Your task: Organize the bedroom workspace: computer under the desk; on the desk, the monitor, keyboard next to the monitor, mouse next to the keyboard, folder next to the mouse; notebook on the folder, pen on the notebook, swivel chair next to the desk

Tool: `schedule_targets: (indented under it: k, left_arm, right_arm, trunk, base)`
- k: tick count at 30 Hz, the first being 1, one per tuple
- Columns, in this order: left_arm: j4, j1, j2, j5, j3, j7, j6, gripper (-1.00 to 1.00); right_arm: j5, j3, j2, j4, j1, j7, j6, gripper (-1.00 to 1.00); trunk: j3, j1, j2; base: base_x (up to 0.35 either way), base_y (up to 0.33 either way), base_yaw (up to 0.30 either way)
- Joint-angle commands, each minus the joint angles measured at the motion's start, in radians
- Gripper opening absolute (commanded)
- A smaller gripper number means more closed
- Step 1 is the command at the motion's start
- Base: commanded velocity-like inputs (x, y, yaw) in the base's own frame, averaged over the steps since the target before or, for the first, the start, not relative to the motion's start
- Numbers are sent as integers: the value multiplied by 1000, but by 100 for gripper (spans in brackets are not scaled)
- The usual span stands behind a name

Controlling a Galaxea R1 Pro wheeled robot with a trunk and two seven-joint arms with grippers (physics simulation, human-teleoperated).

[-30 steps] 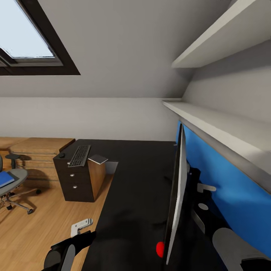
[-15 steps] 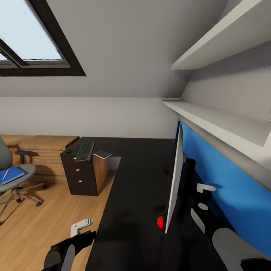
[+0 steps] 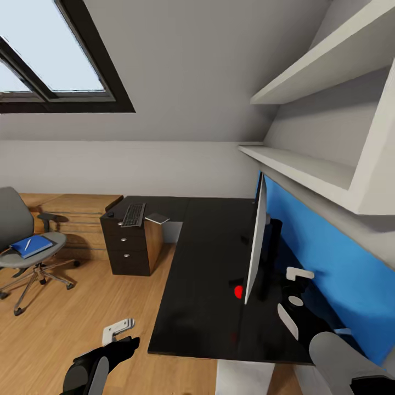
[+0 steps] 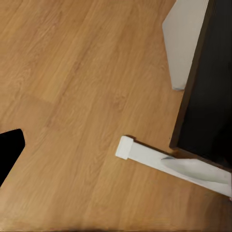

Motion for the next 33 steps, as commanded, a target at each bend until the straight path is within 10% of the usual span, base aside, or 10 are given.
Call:
schedule_targets:
  k: [1, 24, 27, 28, 33]
  left_arm:
    - [-1, -1, 0, 11, 1, 7, 4, 100]
    - [-2, -1, 19, 11, 3, 7, 4, 100]
    - [-1, -1, 18, 11, 0, 7, 4, 100]
    - [-1, -1, 18, 11, 0, 7, 4, 100]
    - [-1, -1, 18, 11, -1, 7, 3, 100]
  right_arm:
    - [-10, 9, -1, 0, -1, -5, -5, 100]
    - [-18, 11, 23, -79, -1, -5, -12, 100]
    - [-17, 10, 34, -230, 35, -9, 44, 100]
    - [-19, 10, 38, -544, 152, -76, 306, 100]
    - [-16, 12, 64, -788, 259, -114, 461, 100]
  trunk:
    - [-1, -1, -1]
    - [-2, -1, -1]
    - [-2, -1, -1]
    - [-2, -1, -1]
    - [-2, -1, -1]
  base:
    - [-335, 92, 0]
    - [-335, 92, 0]
    - [-9, 2, 0]
    - [0, 0, 0]
    - [37, 119, 0]
